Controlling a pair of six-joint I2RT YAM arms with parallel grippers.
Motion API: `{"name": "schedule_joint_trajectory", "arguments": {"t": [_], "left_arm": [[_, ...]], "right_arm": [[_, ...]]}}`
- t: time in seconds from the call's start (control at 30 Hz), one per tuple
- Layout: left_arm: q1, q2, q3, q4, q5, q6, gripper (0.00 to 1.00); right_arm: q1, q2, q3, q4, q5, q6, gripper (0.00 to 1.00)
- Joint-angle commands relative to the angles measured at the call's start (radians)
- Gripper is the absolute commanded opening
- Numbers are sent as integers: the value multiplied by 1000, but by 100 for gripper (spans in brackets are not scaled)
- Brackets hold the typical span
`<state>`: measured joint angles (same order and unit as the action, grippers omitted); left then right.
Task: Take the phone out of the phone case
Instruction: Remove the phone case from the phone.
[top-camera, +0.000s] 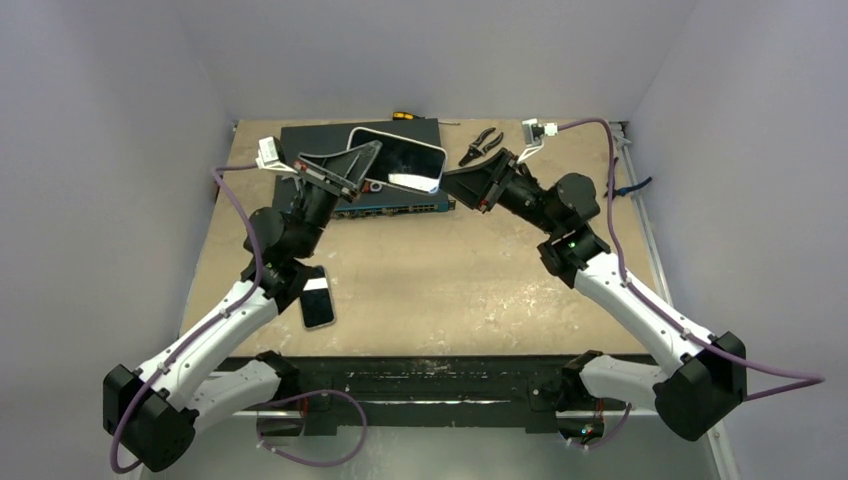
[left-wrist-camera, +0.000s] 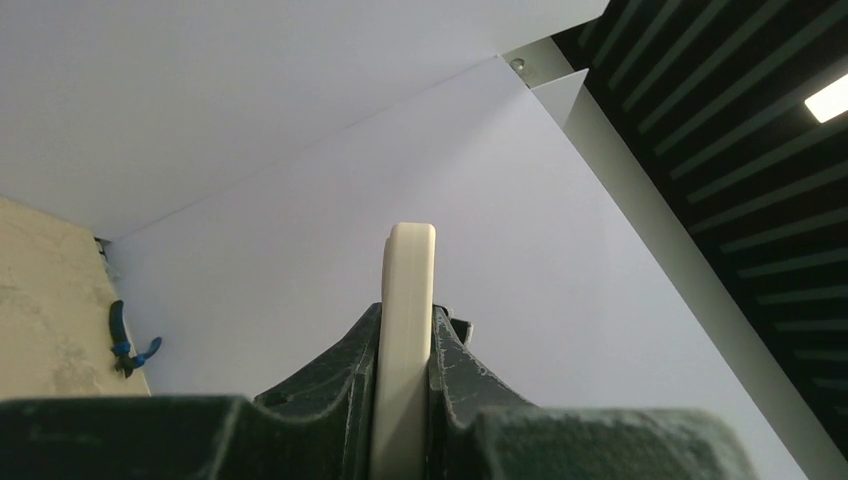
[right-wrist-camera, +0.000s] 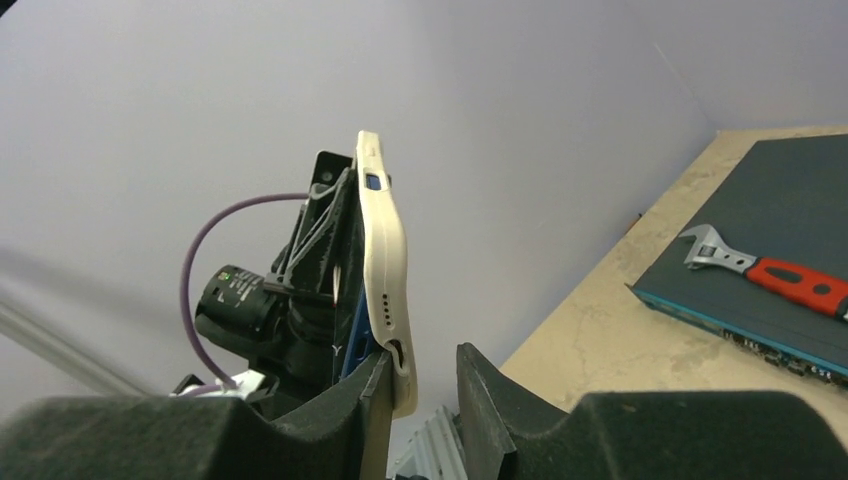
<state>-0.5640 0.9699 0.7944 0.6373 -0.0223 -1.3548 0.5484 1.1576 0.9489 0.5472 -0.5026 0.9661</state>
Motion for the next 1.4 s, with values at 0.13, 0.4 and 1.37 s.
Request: {"name": "schedule_joint_trajectory", "arguments": {"t": [0.13,0.4,1.37], "left_arm": [[-63,70,-17,64,226,-78,0],[-89,82,-19,47,194,-46,0],[-119,128,-58,3,150,22,0]], "right_arm": [[40,8,74,-5,-96,-13,27],[40,-21,14,129,-30,63,26],[98,85,135,51,-1,100,0]]}}
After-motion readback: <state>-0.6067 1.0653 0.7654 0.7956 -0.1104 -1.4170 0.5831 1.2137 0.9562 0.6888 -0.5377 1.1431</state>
